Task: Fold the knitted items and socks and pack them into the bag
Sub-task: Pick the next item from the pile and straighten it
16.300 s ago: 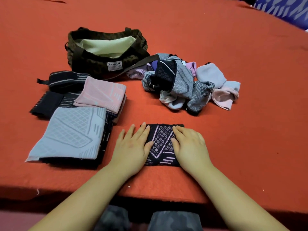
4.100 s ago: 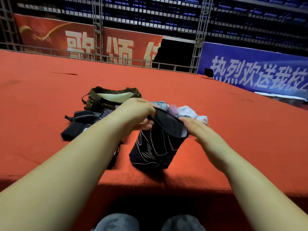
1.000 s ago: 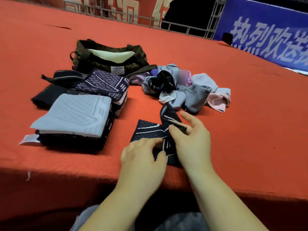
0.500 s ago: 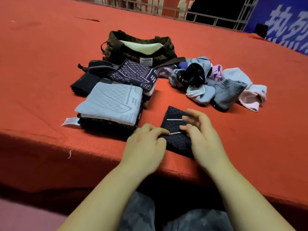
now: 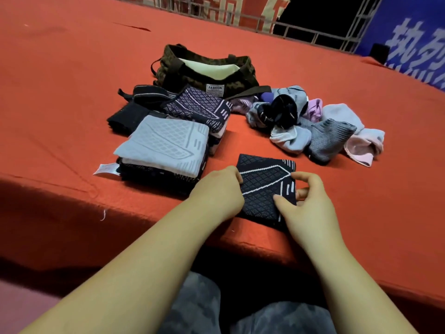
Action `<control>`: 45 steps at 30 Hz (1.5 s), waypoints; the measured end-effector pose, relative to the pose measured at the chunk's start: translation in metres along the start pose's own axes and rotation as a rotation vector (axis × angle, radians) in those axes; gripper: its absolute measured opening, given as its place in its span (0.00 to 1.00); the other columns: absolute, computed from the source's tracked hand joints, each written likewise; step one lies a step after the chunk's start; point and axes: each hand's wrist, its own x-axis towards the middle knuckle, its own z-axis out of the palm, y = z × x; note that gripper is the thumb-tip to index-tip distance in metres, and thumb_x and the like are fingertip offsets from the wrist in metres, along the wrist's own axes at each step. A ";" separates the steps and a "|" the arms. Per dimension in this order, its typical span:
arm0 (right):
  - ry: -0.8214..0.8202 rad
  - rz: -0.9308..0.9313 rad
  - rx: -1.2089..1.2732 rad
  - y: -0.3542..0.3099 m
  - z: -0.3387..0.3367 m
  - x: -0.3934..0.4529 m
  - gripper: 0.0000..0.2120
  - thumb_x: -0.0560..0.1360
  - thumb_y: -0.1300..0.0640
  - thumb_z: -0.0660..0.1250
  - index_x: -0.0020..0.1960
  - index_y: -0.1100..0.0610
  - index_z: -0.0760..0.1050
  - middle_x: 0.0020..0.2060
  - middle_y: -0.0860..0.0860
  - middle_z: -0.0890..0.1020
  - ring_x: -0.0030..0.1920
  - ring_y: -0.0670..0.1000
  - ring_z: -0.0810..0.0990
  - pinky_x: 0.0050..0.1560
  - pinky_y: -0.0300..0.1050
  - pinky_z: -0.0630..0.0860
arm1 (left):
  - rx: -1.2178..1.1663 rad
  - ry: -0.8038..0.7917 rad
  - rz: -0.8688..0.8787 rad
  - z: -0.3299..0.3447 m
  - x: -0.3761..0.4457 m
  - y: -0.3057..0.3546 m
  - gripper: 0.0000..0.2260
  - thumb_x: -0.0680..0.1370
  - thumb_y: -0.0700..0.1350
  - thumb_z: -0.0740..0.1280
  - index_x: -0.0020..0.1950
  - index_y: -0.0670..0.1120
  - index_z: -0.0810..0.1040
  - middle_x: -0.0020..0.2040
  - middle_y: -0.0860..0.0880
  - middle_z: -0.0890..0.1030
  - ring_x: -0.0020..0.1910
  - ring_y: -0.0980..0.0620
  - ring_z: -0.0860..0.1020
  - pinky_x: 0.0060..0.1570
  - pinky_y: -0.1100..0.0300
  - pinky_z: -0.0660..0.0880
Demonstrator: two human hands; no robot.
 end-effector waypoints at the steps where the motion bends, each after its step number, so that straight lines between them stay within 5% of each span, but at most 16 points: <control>1: 0.012 -0.027 0.032 0.001 0.001 0.000 0.18 0.69 0.60 0.71 0.56 0.47 0.71 0.41 0.47 0.79 0.43 0.52 0.79 0.50 0.51 0.76 | -0.004 -0.011 0.003 -0.002 -0.001 0.001 0.14 0.76 0.41 0.65 0.60 0.52 0.72 0.58 0.47 0.77 0.58 0.47 0.75 0.55 0.58 0.69; 6: 0.043 -0.111 0.109 0.006 0.004 -0.001 0.17 0.70 0.64 0.69 0.52 0.45 0.76 0.50 0.54 0.79 0.39 0.50 0.76 0.50 0.49 0.76 | -0.122 0.028 0.035 -0.007 -0.011 0.007 0.17 0.75 0.39 0.65 0.62 0.52 0.72 0.55 0.48 0.77 0.55 0.49 0.75 0.48 0.62 0.66; 12: 0.080 -0.235 0.248 -0.026 0.007 -0.003 0.18 0.72 0.63 0.69 0.57 0.46 0.77 0.53 0.53 0.79 0.46 0.47 0.78 0.48 0.37 0.74 | -0.187 0.326 0.192 -0.046 -0.028 0.002 0.18 0.76 0.42 0.66 0.64 0.55 0.72 0.52 0.51 0.73 0.49 0.53 0.72 0.48 0.66 0.64; 16: -0.026 -0.323 0.296 -0.075 0.031 0.001 0.19 0.73 0.62 0.67 0.62 0.48 0.76 0.55 0.51 0.77 0.46 0.48 0.79 0.56 0.45 0.75 | -0.141 0.444 0.122 -0.086 -0.027 -0.025 0.16 0.77 0.42 0.65 0.63 0.54 0.74 0.54 0.50 0.75 0.45 0.54 0.73 0.41 0.70 0.65; 20: -0.086 -0.383 0.213 -0.112 0.060 0.002 0.19 0.74 0.60 0.66 0.65 0.50 0.74 0.55 0.51 0.72 0.52 0.50 0.77 0.61 0.42 0.69 | -0.063 0.486 -0.004 -0.113 -0.016 -0.057 0.18 0.76 0.39 0.64 0.65 0.51 0.75 0.61 0.45 0.76 0.59 0.47 0.75 0.54 0.62 0.67; 26: -0.184 -0.360 -0.222 -0.108 0.084 0.003 0.17 0.72 0.48 0.65 0.61 0.47 0.76 0.56 0.52 0.72 0.59 0.55 0.72 0.61 0.47 0.68 | 0.342 0.261 -0.132 -0.105 -0.008 -0.083 0.20 0.75 0.47 0.56 0.68 0.51 0.69 0.65 0.43 0.69 0.64 0.42 0.68 0.64 0.54 0.65; 31: -0.021 -0.823 -0.488 -0.101 0.078 0.013 0.22 0.66 0.48 0.57 0.53 0.56 0.81 0.59 0.58 0.78 0.60 0.61 0.76 0.59 0.57 0.72 | 0.784 0.268 0.317 -0.112 -0.001 -0.097 0.34 0.67 0.50 0.47 0.72 0.45 0.66 0.75 0.42 0.61 0.75 0.43 0.58 0.71 0.51 0.56; 34: -0.230 -0.922 -0.626 -0.105 0.077 0.020 0.29 0.73 0.49 0.47 0.68 0.59 0.71 0.72 0.60 0.65 0.72 0.58 0.64 0.70 0.55 0.61 | 0.686 0.002 0.277 -0.118 0.007 -0.101 0.26 0.79 0.46 0.48 0.78 0.47 0.50 0.79 0.48 0.47 0.77 0.52 0.45 0.73 0.60 0.42; 37: -0.428 -0.839 -0.703 -0.102 0.074 0.033 0.26 0.81 0.48 0.46 0.77 0.55 0.51 0.77 0.53 0.48 0.77 0.50 0.46 0.76 0.47 0.45 | 0.487 -0.113 0.214 -0.125 0.016 -0.103 0.24 0.83 0.42 0.51 0.78 0.46 0.49 0.78 0.48 0.46 0.77 0.54 0.45 0.70 0.67 0.41; 45: -0.589 -0.651 -0.682 -0.113 0.070 0.033 0.29 0.81 0.42 0.47 0.78 0.54 0.48 0.77 0.50 0.50 0.76 0.48 0.49 0.73 0.43 0.47 | 0.555 -0.158 0.163 -0.121 0.024 -0.105 0.26 0.83 0.53 0.48 0.78 0.47 0.45 0.78 0.51 0.44 0.77 0.55 0.44 0.74 0.62 0.42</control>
